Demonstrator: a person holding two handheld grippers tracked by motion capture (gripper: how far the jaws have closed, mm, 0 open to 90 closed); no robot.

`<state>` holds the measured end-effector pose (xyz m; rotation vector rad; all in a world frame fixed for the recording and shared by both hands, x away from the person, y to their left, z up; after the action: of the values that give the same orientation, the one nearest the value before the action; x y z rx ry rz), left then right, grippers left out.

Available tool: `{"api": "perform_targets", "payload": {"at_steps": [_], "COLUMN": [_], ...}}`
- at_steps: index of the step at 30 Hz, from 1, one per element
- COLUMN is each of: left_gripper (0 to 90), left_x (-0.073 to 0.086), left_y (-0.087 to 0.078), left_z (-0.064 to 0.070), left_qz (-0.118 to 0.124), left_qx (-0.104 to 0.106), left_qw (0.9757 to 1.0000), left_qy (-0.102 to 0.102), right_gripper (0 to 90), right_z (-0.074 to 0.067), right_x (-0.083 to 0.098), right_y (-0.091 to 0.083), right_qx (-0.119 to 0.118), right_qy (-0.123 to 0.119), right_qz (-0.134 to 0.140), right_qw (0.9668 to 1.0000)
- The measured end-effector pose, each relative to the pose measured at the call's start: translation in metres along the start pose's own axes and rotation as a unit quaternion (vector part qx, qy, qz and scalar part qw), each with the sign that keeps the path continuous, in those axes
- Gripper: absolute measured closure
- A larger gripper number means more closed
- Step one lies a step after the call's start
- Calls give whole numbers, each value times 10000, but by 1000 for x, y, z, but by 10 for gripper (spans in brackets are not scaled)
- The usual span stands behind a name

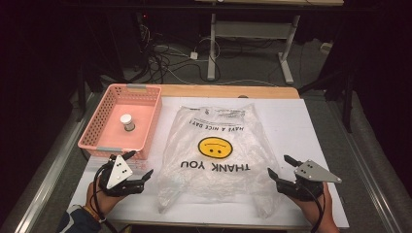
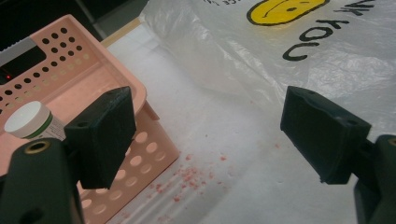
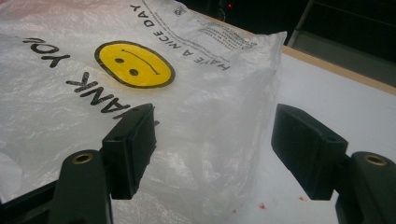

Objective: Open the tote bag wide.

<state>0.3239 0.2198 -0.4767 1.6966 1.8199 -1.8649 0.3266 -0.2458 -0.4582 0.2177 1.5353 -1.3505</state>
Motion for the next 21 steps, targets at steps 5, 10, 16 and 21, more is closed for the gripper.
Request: {"api": "perform_targets", "payload": {"at_steps": [5, 10, 16, 21], "left_gripper": [179, 179, 181, 186], "left_x": [3, 4, 9, 10], "left_y": [-2, -6, -6, -7], "left_z": [0, -4, -6, -5], "left_qz": [-1, 121, 60, 29], "left_qx": [-43, -105, -108, -100], "left_qw": [10000, 9999, 9999, 9999], "left_qy": [-6, -34, -81, -37], "right_gripper": [304, 306, 409, 422], "right_z": [2, 3, 22, 63], "right_x": [-1, -5, -20, -53], "right_y": [-1, 5, 16, 56], "right_qx": [-1, -13, 132, 243], "right_qy": [6, -35, -39, 241], "right_qz": [-4, -67, -16, -299], "right_qw": [10000, 10000, 9999, 9990]}}
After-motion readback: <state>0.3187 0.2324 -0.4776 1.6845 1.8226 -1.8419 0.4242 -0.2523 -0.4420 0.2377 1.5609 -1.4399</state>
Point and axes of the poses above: each handheld gripper's, and its own axes: y roughly forward along the jaws, x roughly out of its underside, z roughly to its right, the point moved 5 cm from there along y, roughly forward along the jaws, and after that the axes turned 14 degrees about -z, right-handed, at the moved point
